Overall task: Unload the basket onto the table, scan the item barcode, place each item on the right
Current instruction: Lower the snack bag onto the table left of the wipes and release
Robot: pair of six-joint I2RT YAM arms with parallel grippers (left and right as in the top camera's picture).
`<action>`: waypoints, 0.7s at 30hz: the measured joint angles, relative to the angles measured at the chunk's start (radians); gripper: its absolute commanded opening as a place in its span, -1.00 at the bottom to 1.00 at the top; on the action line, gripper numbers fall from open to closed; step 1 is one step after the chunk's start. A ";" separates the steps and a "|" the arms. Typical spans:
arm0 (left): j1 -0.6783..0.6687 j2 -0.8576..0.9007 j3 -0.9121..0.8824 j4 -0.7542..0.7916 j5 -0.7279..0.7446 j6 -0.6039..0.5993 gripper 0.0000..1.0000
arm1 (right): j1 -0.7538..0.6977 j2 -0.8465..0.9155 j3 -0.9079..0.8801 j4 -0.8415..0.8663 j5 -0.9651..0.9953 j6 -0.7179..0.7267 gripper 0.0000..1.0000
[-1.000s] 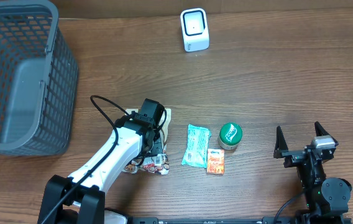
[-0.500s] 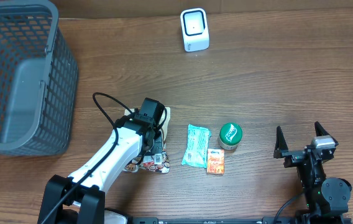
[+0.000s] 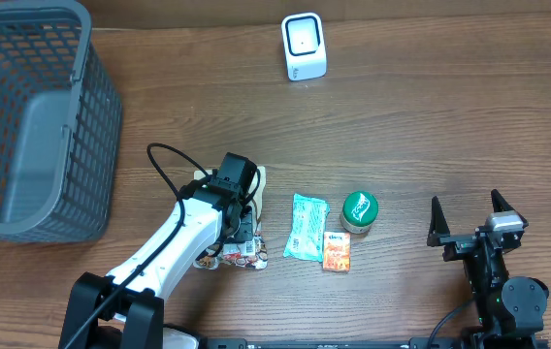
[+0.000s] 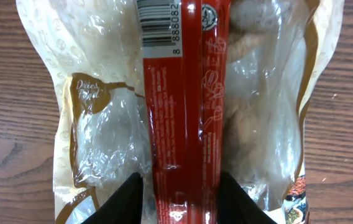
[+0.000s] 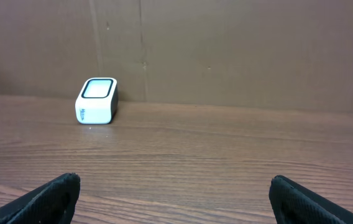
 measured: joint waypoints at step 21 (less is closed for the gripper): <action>0.000 0.000 0.416 -0.317 0.000 0.005 0.75 | 0.000 0.000 0.000 0.000 0.000 0.000 1.00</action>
